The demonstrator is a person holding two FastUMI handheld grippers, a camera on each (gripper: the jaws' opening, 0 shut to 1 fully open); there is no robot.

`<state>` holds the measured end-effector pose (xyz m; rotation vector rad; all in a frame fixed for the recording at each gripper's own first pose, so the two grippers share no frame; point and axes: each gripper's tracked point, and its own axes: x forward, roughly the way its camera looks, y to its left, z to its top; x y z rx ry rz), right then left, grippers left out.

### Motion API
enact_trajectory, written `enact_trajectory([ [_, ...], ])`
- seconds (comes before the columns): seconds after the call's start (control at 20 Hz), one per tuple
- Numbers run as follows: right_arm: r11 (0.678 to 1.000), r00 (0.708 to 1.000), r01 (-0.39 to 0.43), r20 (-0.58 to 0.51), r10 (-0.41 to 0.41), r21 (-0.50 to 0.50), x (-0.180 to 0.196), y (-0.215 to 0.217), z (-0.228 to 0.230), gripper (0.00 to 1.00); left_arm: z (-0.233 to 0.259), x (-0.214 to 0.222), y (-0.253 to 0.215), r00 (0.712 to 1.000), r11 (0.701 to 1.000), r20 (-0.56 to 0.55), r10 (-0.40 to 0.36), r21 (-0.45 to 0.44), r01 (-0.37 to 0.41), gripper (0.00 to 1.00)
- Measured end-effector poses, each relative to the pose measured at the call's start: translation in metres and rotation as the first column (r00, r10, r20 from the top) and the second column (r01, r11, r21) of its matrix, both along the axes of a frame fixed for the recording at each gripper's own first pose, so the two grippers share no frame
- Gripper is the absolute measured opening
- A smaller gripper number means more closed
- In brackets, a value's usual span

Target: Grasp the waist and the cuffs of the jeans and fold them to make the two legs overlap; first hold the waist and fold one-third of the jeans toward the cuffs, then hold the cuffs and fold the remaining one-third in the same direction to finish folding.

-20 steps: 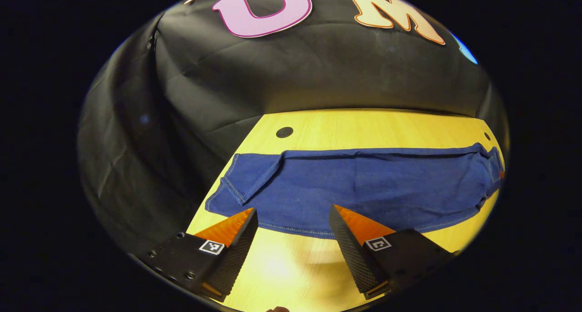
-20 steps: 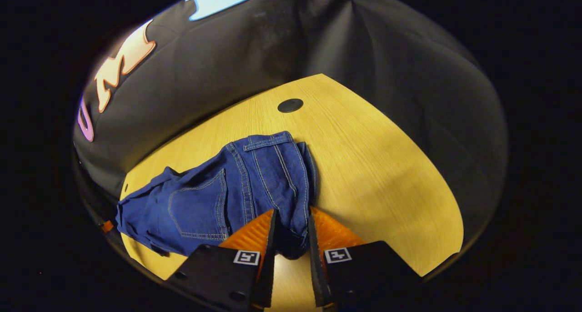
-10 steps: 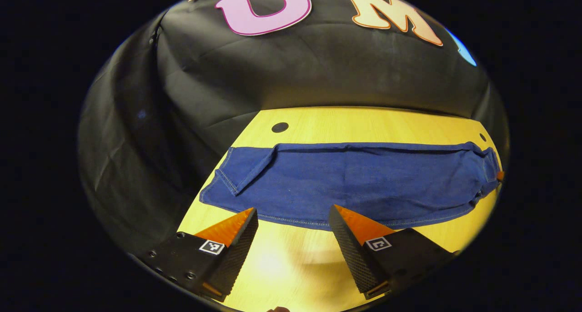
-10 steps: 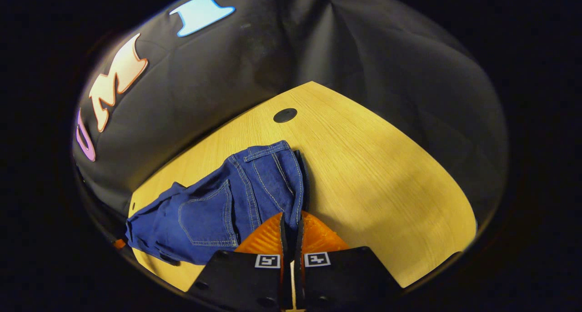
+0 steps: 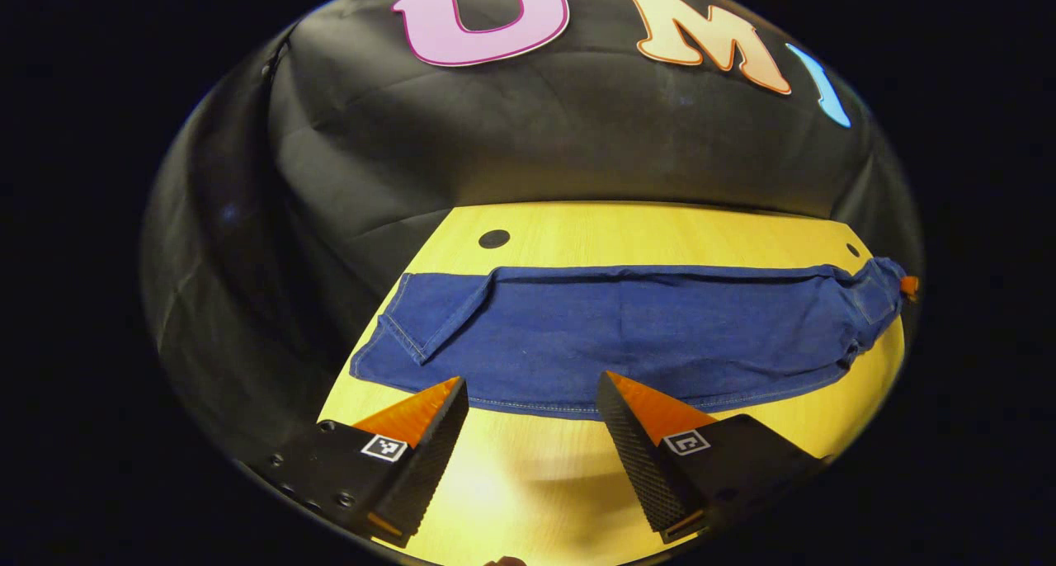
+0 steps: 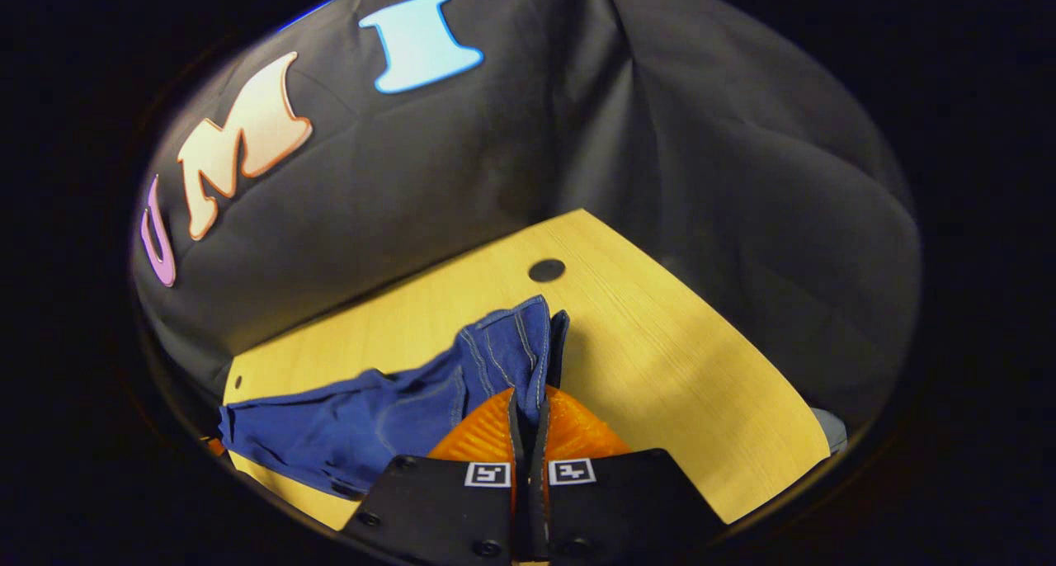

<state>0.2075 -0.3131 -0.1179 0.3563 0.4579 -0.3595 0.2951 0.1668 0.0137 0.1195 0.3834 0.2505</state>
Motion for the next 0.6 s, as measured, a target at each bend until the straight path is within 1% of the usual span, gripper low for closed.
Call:
enact_trajectory([
  [0.1, 1.0, 0.997, -0.027, 0.073, 0.026, 0.01, 0.004, 0.029, 0.034, 0.02, 0.001, 0.001, 0.004, 0.999, 0.999, 0.007, -0.044, -0.005, 0.044, 0.96],
  [0.2, 0.998, 0.989, -0.057, 0.139, 0.057, 0.001, 0.018, 0.069, 0.062, 0.03, 0.002, 0.002, 0.009, 0.997, 0.997, 0.018, -0.08, -0.01, 0.08, 0.96],
  [0.35, 0.991, 0.968, -0.132, 0.213, 0.13, -0.002, 0.031, 0.141, 0.096, 0.02, 0.007, 0.004, 0.012, 0.989, 0.989, 0.05, -0.142, -0.033, 0.144, 0.96],
  [0.45, 0.98, 0.949, -0.196, 0.247, 0.195, -0.021, 0.037, 0.193, 0.113, 0.02, 0.01, 0.007, 0.016, 0.983, 0.984, 0.074, -0.168, -0.049, 0.172, 0.96],
  [0.6, 0.952, 0.906, -0.302, 0.298, 0.302, -0.046, 0.045, 0.273, 0.134, 0.03, 0.006, 0.007, 0.023, 0.98, 0.978, 0.092, -0.179, -0.088, 0.187, 0.96],
])
